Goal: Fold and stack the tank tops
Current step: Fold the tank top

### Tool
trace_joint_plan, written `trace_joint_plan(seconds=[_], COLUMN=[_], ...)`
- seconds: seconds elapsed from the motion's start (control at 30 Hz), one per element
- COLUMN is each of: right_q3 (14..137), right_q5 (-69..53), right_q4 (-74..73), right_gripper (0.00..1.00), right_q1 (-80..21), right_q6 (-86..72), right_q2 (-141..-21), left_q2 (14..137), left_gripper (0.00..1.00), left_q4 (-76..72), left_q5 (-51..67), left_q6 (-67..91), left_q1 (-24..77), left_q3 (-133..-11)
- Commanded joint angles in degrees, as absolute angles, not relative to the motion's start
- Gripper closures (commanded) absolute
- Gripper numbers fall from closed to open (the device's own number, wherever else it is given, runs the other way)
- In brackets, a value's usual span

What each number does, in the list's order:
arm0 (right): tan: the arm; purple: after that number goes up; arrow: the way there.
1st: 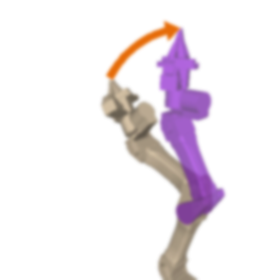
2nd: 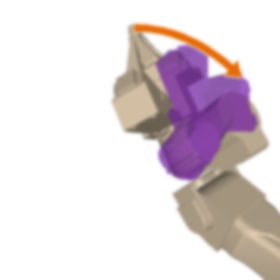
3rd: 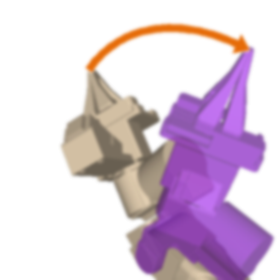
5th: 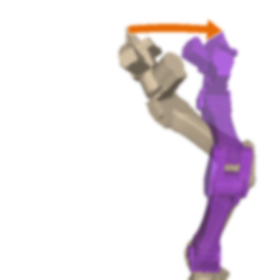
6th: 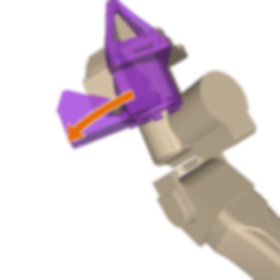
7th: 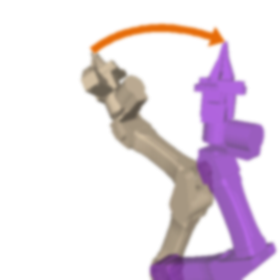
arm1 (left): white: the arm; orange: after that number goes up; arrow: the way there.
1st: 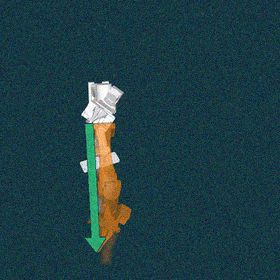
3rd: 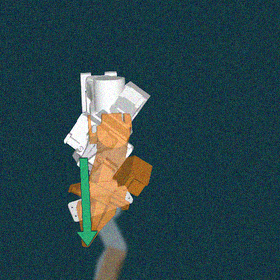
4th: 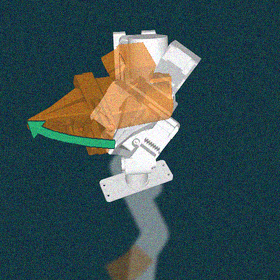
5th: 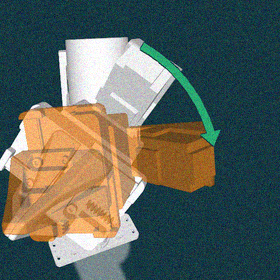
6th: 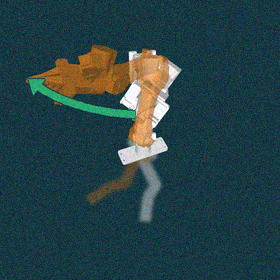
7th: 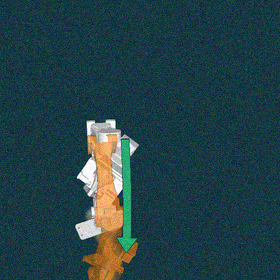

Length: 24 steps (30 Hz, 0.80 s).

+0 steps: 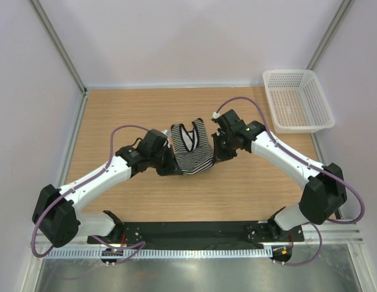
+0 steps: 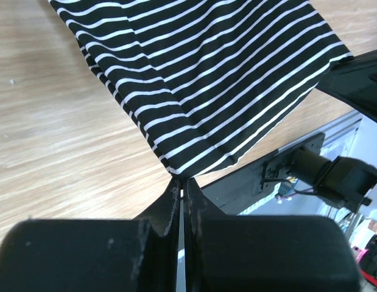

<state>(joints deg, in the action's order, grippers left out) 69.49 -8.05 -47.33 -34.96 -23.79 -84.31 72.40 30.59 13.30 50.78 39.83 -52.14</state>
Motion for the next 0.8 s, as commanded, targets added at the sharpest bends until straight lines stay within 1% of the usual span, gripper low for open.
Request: trace_joint_plan(seconds=[0.0,0.17,0.27,0.43,0.67,0.77], right_q3=[74.87,75.85,73.4,64.96,53.72,52.39], right_q5=[-8.0,-9.93,-11.94,-14.68,-16.52,-16.7], right_q4=[-46.58,-46.85,-45.97,-43.95,-44.12,-46.22], right_gripper=[0.99,0.99,0.99,0.99,0.99,0.99], right_q1=[-33.49,-33.22,-33.14,-33.31,-33.84,-34.01], right_q6=[-22.33,-22.06,-22.32,-24.08,-27.77,-29.09], right_q2=[-85.25,-85.7,-84.03,-78.16,-66.11,-61.54], left_q2=[73.47,73.39,72.42,70.4,64.26,63.02], left_gripper=[1.0,1.0,1.0,1.0,1.0,1.0], left_q4=[29.27,30.41,29.89,27.87,27.07,27.07], left_q5=[16.52,16.52,17.31,17.67,12.4,10.81], left_q6=[50.54,50.01,50.62,53.51,59.76,61.69], left_q1=[38.15,37.88,37.88,39.98,50.44,53.08], left_q3=[-56.51,-57.75,-55.64,-49.32,-45.35,-44.56])
